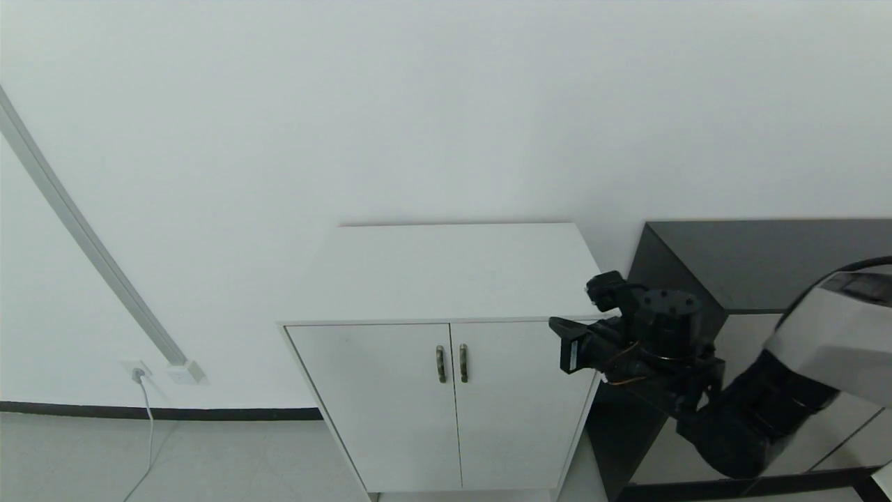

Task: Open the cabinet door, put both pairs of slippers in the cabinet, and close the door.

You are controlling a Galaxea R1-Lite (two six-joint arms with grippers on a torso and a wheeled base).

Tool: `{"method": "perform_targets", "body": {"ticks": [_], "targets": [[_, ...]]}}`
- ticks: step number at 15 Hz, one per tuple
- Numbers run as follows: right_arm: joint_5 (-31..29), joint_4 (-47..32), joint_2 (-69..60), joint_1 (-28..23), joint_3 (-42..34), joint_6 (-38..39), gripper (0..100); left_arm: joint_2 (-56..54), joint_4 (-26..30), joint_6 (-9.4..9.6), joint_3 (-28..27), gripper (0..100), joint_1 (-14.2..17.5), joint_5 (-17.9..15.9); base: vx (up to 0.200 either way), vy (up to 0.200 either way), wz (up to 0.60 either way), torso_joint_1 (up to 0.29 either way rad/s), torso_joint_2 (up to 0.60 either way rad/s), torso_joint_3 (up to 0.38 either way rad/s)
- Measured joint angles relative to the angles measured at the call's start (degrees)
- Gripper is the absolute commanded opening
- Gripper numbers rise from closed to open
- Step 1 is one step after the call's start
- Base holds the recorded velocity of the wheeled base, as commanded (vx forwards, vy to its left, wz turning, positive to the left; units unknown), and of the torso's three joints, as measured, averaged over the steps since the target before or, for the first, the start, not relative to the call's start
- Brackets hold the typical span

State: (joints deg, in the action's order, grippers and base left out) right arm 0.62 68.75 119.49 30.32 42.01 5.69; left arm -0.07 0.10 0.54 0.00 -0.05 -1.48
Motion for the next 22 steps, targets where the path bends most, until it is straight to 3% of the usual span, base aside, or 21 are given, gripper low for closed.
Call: {"method": "perform_targets", "body": {"ticks": [6, 11, 17, 22], "targets": [[-11.8, -5.3, -20.4, -9.3, -15.8, -0.2, 0, 0.0, 0.0, 0.00, 0.0, 0, 0.0, 0.0, 0.000, 0.000, 0.00, 0.000, 0.00, 0.000], [-12.8, -6.2, -33.3, -18.9, -29.7, -0.7, 0, 0.0, 0.0, 0.00, 0.0, 0, 0.0, 0.0, 0.000, 0.000, 0.00, 0.000, 0.00, 0.000], [-12.6, -8.1, -45.3, -20.8, -41.0, -3.7, 0, 0.0, 0.0, 0.00, 0.0, 0, 0.0, 0.0, 0.000, 0.000, 0.00, 0.000, 0.00, 0.000], [-11.1, -25.1, -58.7, -20.8, -42.0, -3.8, 0, 0.0, 0.0, -0.02, 0.0, 0, 0.0, 0.0, 0.000, 0.000, 0.00, 0.000, 0.00, 0.000]]}}
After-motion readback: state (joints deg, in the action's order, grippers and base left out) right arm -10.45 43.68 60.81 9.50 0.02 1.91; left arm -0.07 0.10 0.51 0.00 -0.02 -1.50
